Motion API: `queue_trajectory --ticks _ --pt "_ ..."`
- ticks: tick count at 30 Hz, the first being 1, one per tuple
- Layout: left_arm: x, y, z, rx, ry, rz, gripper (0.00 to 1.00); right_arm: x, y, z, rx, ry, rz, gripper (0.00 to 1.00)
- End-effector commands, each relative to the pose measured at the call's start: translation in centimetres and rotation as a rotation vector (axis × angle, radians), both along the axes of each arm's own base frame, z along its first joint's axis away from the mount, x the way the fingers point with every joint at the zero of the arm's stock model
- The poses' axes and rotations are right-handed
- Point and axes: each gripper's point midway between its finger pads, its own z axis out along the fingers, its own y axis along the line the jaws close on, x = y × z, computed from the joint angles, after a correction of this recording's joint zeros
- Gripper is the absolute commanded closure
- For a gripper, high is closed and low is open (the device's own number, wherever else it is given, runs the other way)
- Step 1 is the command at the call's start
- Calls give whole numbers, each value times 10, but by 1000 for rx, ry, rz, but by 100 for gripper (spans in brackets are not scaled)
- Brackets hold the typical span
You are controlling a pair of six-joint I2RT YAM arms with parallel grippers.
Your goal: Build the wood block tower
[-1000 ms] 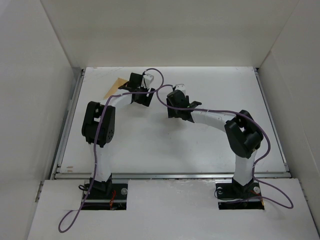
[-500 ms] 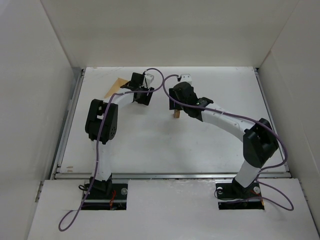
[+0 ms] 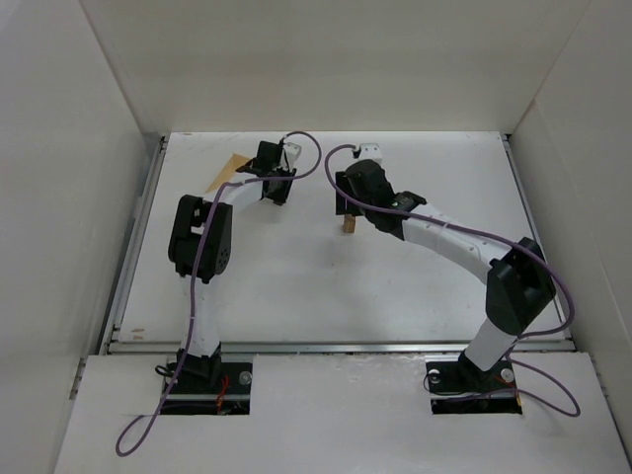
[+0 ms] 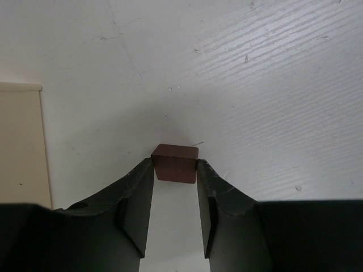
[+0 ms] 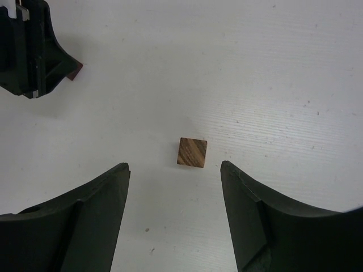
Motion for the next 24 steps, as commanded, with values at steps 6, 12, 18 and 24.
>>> queue_trajectory --ticks 6,12,18,24 --pt "11 -7 13 -24 -30 -28 87 -3 1 35 41 -61 14 29" --pt "9 -15 16 -56 -22 -57 100 -6 2 35 61 -48 67 29" --pt "10 -48 88 -223 -89 -207 100 -15 3 44 130 -56 229 29" --pt "-14 -98 198 -575 -168 -439 100 -36 0 89 241 -173 457 28"
